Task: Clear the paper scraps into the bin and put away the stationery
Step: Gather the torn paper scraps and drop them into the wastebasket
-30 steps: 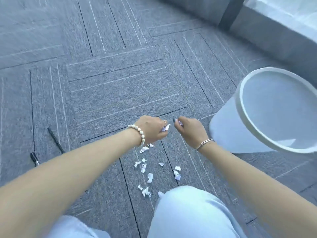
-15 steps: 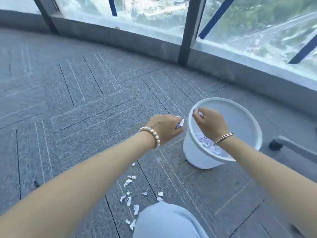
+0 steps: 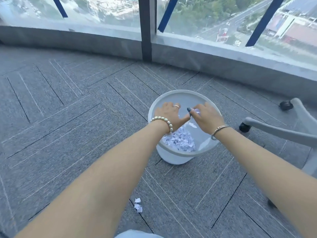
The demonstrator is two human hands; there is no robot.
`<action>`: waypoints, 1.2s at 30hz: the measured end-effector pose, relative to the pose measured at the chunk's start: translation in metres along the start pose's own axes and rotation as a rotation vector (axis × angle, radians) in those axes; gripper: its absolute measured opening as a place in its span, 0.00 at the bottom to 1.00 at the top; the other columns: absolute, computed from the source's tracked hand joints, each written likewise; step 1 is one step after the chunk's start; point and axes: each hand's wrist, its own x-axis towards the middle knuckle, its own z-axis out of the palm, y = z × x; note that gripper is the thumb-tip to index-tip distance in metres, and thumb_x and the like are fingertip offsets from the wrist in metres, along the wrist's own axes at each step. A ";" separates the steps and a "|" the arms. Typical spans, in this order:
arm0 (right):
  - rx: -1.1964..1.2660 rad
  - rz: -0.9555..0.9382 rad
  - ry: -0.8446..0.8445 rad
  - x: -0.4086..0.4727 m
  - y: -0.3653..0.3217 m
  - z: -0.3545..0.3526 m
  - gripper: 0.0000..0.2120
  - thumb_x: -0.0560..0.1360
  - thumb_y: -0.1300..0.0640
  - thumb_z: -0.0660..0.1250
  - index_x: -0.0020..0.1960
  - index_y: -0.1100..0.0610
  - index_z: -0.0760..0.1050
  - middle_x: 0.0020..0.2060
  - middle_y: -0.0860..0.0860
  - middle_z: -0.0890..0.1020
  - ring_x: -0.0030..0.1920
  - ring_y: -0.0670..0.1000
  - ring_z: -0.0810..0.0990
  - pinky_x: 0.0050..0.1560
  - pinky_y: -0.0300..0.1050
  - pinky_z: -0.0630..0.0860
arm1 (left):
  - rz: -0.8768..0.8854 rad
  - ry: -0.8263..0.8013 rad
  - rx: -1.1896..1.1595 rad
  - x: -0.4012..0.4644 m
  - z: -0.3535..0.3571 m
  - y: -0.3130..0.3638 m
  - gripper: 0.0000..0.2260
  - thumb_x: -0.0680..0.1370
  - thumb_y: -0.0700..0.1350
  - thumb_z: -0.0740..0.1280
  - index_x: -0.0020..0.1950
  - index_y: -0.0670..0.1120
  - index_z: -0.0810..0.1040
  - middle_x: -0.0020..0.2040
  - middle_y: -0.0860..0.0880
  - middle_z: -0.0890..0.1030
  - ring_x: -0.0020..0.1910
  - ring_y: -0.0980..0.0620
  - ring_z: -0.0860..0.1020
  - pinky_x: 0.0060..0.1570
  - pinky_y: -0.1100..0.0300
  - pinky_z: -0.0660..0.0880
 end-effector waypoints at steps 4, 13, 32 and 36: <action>-0.041 0.017 -0.090 0.005 0.012 0.009 0.31 0.75 0.38 0.46 0.66 0.59 0.65 0.62 0.61 0.70 0.64 0.58 0.65 0.64 0.51 0.62 | 0.020 -0.005 -0.001 0.006 0.009 -0.008 0.31 0.73 0.67 0.49 0.71 0.51 0.60 0.68 0.47 0.66 0.67 0.48 0.63 0.64 0.49 0.61; -0.033 0.003 -0.005 0.003 -0.006 -0.001 0.23 0.78 0.48 0.46 0.46 0.59 0.76 0.62 0.63 0.72 0.66 0.59 0.65 0.63 0.55 0.64 | 0.131 0.149 -0.045 0.013 0.004 -0.006 0.25 0.75 0.62 0.55 0.67 0.49 0.66 0.67 0.49 0.68 0.67 0.50 0.63 0.67 0.51 0.58; 0.149 -0.398 0.354 -0.002 -0.158 0.001 0.16 0.80 0.54 0.51 0.42 0.61 0.71 0.39 0.59 0.76 0.44 0.59 0.71 0.48 0.49 0.62 | 0.017 0.418 -0.118 -0.051 -0.074 -0.094 0.13 0.77 0.50 0.58 0.57 0.47 0.73 0.54 0.47 0.75 0.54 0.48 0.72 0.52 0.54 0.70; 0.295 -0.446 0.321 -0.017 -0.219 0.025 0.13 0.79 0.52 0.51 0.37 0.54 0.63 0.35 0.51 0.70 0.38 0.53 0.66 0.40 0.43 0.57 | -0.056 0.427 -0.051 -0.101 -0.080 -0.156 0.12 0.77 0.50 0.58 0.55 0.47 0.74 0.53 0.48 0.76 0.52 0.49 0.73 0.49 0.57 0.68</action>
